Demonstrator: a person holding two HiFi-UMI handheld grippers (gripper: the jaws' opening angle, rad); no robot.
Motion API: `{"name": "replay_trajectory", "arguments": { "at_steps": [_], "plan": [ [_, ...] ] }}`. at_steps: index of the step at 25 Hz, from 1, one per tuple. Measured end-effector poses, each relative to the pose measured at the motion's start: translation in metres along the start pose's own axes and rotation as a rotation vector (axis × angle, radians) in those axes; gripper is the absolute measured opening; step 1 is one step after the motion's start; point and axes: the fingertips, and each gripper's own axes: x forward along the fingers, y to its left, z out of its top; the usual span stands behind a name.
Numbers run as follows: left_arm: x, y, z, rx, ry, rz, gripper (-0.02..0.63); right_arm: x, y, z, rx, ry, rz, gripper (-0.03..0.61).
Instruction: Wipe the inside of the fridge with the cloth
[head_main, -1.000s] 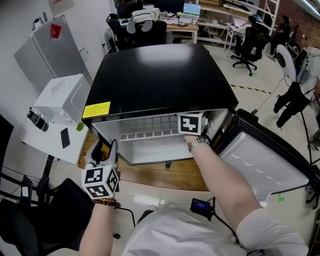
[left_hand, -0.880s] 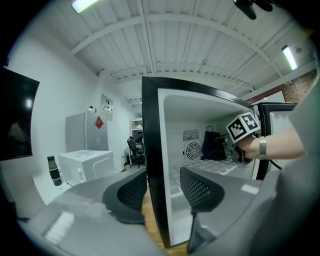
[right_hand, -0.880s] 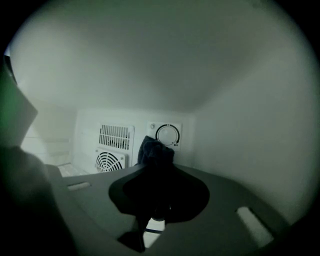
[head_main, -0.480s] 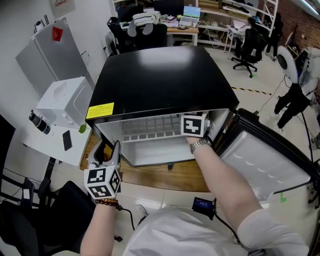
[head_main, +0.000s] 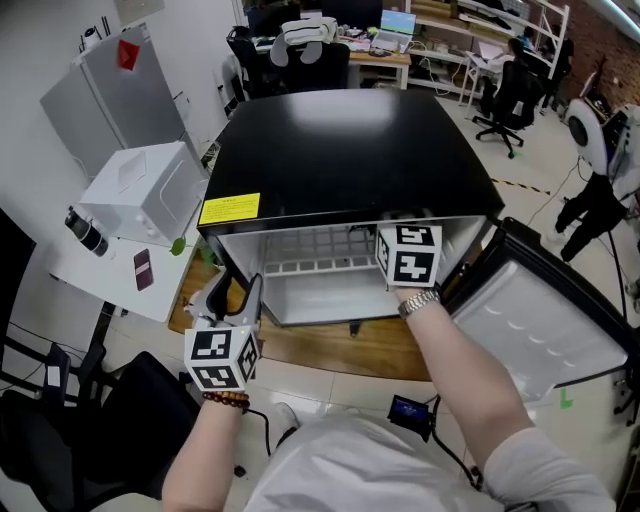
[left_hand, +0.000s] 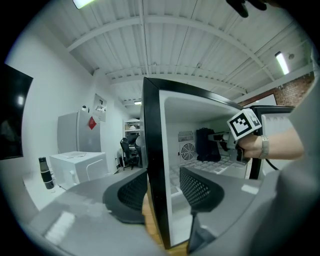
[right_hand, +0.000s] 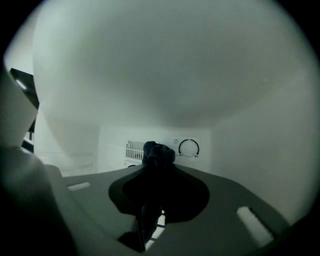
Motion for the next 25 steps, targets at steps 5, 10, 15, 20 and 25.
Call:
{"name": "replay_trajectory", "arguments": {
  "at_steps": [5,10,15,20,25],
  "plan": [
    [0.000,0.000,0.000,-0.006,-0.003,-0.010,0.202,-0.009,0.054,0.008,0.032,-0.028,0.151,0.060],
    [-0.002,-0.002,0.001,-0.004,-0.003,-0.020,0.202,-0.014,0.118,0.010,0.048,-0.043,0.320,0.060],
    [-0.006,-0.003,0.002,0.005,-0.004,-0.031,0.202,-0.007,0.163,0.016,0.143,-0.042,0.450,0.060],
    [-0.008,-0.005,0.002,0.018,-0.007,-0.043,0.202,0.004,0.189,0.018,0.212,-0.029,0.506,0.060],
    [-0.008,-0.004,0.000,0.031,-0.003,-0.050,0.202,0.027,0.204,-0.009,0.171,0.062,0.476,0.060]
  ]
}}
